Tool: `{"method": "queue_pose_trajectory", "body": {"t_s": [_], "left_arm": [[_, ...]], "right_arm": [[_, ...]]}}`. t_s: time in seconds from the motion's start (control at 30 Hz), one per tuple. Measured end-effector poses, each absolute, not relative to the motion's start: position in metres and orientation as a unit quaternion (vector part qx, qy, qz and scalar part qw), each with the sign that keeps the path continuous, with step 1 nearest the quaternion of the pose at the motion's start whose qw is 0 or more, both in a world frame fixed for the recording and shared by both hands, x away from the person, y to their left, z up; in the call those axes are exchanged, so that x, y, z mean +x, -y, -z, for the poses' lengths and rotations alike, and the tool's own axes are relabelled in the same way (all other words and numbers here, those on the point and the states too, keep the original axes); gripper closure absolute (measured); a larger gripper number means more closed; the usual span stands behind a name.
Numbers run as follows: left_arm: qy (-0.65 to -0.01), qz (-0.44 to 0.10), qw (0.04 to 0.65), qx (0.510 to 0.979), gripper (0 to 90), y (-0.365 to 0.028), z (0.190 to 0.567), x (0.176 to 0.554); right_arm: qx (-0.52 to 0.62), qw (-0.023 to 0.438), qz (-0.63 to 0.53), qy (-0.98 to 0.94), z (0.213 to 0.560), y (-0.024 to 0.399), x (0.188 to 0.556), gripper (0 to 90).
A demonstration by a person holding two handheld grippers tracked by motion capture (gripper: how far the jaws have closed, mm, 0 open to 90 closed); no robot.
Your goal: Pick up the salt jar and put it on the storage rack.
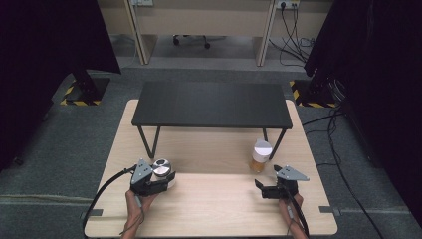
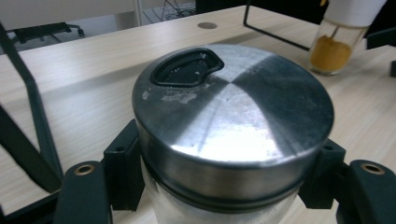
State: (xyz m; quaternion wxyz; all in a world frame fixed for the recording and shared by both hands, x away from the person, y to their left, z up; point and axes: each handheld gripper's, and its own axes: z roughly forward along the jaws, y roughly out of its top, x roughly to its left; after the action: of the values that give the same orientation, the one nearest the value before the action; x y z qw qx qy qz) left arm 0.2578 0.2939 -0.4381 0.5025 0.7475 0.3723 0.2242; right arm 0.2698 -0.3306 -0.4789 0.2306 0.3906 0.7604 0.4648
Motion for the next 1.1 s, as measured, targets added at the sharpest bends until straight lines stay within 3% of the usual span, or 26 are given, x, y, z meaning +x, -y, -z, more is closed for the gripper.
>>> {"method": "queue_pose_trajectory", "body": {"t_s": [0.47,1.1], "left_arm": [[-0.374,-0.206,0.513,0.745,31.3,-0.296,0.389,0.268],[-0.368,-0.190,0.535,0.736,31.2,-0.307,0.283,0.300]], "right_arm": [[0.391,0.230,-0.466,-0.760,0.479,0.331,0.270,1.1],[0.392,0.229,-0.466,-0.759,0.479,0.331,0.270,1.0]]}}
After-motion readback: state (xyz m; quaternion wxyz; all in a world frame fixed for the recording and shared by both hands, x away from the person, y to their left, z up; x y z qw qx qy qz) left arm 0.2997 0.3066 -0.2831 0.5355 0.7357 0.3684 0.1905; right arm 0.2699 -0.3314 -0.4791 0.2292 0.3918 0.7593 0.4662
